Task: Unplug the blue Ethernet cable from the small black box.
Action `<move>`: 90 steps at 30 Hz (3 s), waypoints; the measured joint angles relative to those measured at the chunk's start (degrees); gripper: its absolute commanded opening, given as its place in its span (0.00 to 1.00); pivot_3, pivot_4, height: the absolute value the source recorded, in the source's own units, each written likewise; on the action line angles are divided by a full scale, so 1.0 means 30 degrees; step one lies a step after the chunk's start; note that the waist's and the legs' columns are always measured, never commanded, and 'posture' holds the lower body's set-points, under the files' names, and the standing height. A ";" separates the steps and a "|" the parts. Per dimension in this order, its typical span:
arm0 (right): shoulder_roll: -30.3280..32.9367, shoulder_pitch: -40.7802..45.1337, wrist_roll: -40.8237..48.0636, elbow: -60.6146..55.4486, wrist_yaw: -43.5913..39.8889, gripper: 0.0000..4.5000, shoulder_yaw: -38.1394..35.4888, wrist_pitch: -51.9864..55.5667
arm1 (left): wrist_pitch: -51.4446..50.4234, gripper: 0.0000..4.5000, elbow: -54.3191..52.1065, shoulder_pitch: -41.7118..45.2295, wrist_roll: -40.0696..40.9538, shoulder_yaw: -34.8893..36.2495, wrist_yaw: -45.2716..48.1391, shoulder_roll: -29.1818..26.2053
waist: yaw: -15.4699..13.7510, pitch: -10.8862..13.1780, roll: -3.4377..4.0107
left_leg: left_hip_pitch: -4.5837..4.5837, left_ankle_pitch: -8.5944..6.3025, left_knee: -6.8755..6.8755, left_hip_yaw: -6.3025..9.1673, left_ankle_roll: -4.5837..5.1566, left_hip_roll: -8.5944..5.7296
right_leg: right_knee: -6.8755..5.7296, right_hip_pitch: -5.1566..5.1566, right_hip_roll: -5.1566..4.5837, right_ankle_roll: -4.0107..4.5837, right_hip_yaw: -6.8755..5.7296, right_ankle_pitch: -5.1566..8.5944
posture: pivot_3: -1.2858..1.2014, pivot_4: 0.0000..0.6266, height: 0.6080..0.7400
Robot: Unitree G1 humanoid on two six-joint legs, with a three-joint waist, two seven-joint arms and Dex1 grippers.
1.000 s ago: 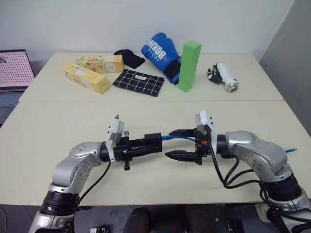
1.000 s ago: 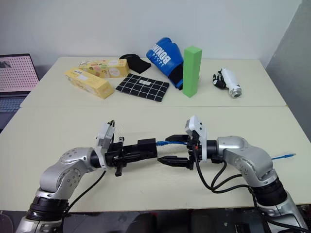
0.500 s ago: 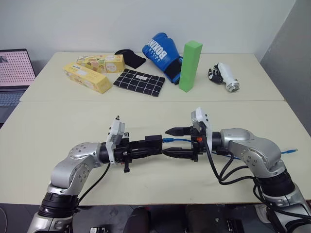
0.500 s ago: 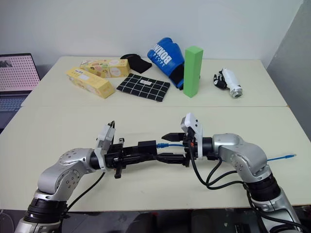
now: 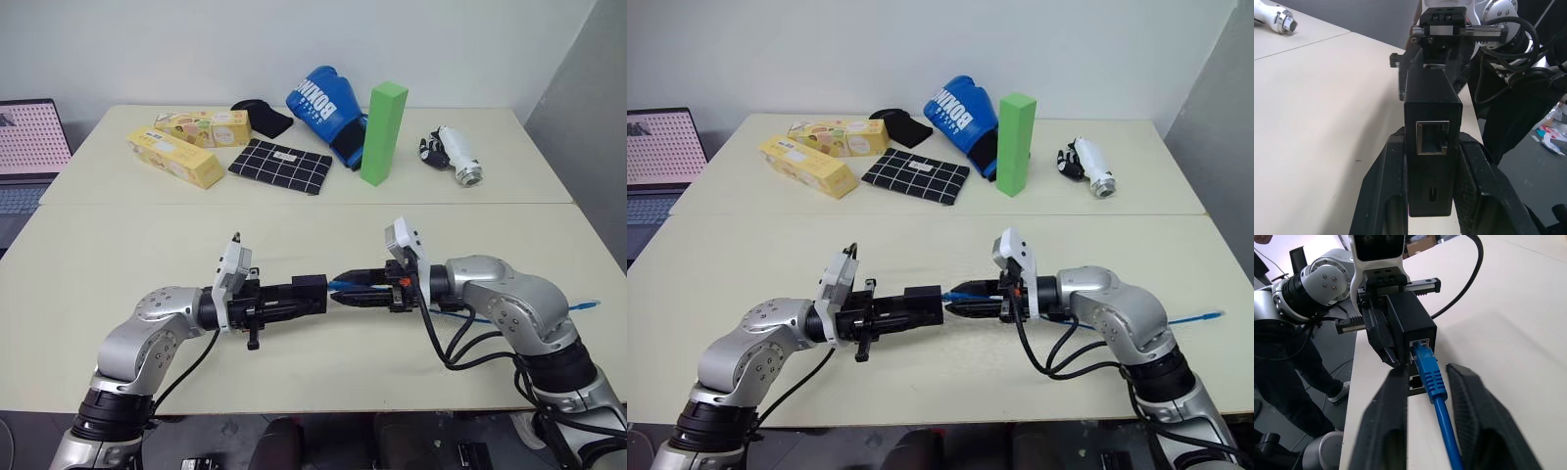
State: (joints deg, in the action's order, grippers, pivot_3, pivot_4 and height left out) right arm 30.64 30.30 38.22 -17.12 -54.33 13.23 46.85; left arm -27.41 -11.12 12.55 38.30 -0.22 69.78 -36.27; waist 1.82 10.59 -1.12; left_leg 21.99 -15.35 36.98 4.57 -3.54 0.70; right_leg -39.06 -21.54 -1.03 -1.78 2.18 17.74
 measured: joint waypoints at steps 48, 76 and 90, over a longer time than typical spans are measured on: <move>-0.0171 -0.0165 0.0492 -0.0676 -0.0303 0.43 -0.0214 0.1593 | -0.0220 0.18 -0.0667 -0.0524 -0.0088 -0.0391 0.0369 0.0035 | -0.0002 0.0000 0.0000 | 0.0005 0.0000 -0.0001 0.0001 0.0000 0.0000 | 0.0005 -0.0001 0.0000 -0.0001 -0.0001 0.0000 | 0.52 0.24 1.00; 0.0993 0.0313 -0.0012 -0.0172 -0.2415 0.00 0.0361 0.0670 | 0.0091 0.18 -0.0485 -0.0820 -0.0240 -0.0641 0.0767 0.0016 | -0.0003 0.0001 0.0000 | 0.0005 0.0000 -0.0001 0.0001 0.0001 0.0000 | 0.0007 -0.0002 0.0001 -0.0001 0.0000 0.0001 | 0.52 0.24 1.00; 0.1651 0.0290 -0.0372 0.0432 -0.3113 0.00 0.1152 -0.0458 | 0.0449 0.18 -0.1370 -0.1875 -0.0146 -0.0631 -0.0046 -0.0004 | -0.0009 0.0002 -0.0001 | 0.0005 0.0000 0.0000 0.0005 0.0001 0.0008 | 0.0009 0.0001 -0.0004 -0.0001 0.0001 0.0001 | 0.52 0.24 1.00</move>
State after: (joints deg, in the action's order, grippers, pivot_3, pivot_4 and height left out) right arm 35.59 31.17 37.11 -15.82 -63.67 16.68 45.47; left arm -26.06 -15.22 6.92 37.86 -2.12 69.65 -36.28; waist 1.80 10.59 -1.13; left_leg 22.00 -15.35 36.98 4.59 -3.53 0.72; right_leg -39.03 -21.53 -1.05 -1.78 2.19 17.74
